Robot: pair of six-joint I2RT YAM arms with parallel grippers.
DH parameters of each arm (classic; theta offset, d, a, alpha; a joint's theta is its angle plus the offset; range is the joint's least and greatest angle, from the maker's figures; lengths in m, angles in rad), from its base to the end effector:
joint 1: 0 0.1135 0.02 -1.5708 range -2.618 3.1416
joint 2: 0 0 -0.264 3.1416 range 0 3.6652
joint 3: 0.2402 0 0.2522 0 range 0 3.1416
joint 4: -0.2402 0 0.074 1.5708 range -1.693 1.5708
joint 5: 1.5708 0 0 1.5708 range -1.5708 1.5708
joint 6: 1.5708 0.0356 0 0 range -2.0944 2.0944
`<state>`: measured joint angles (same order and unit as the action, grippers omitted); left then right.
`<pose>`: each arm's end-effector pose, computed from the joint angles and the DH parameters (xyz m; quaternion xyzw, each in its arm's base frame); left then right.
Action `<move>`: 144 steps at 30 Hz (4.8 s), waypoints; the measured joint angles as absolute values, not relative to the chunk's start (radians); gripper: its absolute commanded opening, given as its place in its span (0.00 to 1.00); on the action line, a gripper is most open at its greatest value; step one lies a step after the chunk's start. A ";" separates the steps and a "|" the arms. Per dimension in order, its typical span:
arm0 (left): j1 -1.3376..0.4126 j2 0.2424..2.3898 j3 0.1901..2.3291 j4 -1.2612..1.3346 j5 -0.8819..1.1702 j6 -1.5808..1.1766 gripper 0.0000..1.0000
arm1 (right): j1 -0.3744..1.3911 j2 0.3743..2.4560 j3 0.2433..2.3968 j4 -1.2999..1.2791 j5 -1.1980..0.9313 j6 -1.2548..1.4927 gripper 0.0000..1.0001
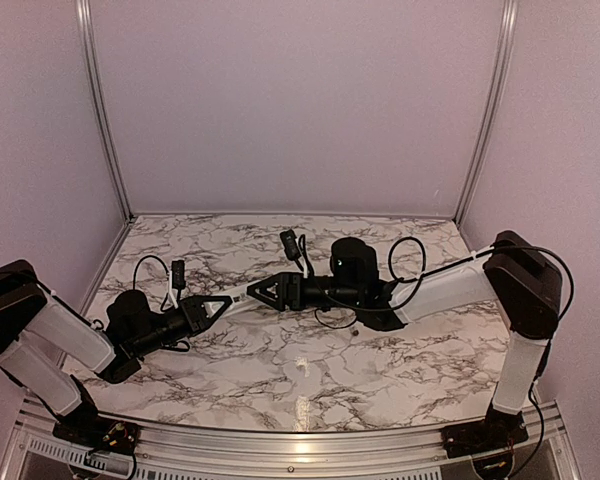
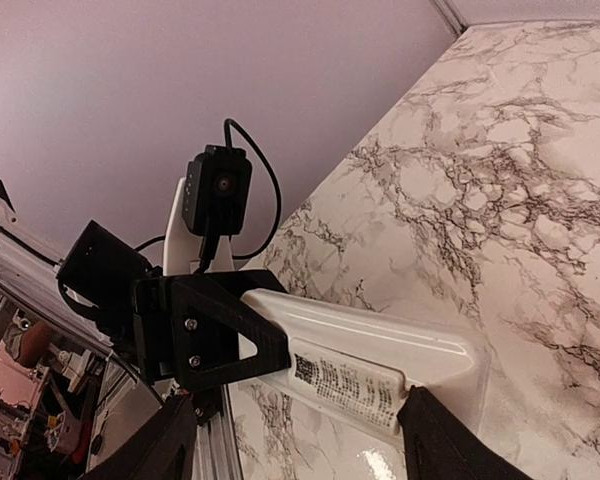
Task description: Unload the batteries from the remote control
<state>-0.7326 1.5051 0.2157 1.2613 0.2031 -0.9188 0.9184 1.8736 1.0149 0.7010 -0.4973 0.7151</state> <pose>0.1715 -0.1640 0.1552 0.0041 0.7168 -0.5590 0.4168 0.2343 0.3347 0.2027 -0.2337 0.7172 0.5868 0.2943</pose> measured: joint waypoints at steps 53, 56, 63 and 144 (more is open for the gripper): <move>-0.736 1.526 0.216 1.304 0.207 -0.920 0.00 | 0.908 1.834 0.983 0.736 -0.550 0.725 0.69; -0.736 1.526 0.216 1.304 0.200 -0.920 0.00 | 0.908 1.834 0.983 0.742 -0.550 0.724 0.69; -0.736 1.536 0.216 1.296 0.184 -0.920 0.00 | 0.909 1.828 0.983 0.744 -0.566 0.720 0.69; -0.802 1.851 0.596 1.163 0.360 -0.997 0.00 | 0.953 1.369 0.847 -0.115 0.333 0.459 0.75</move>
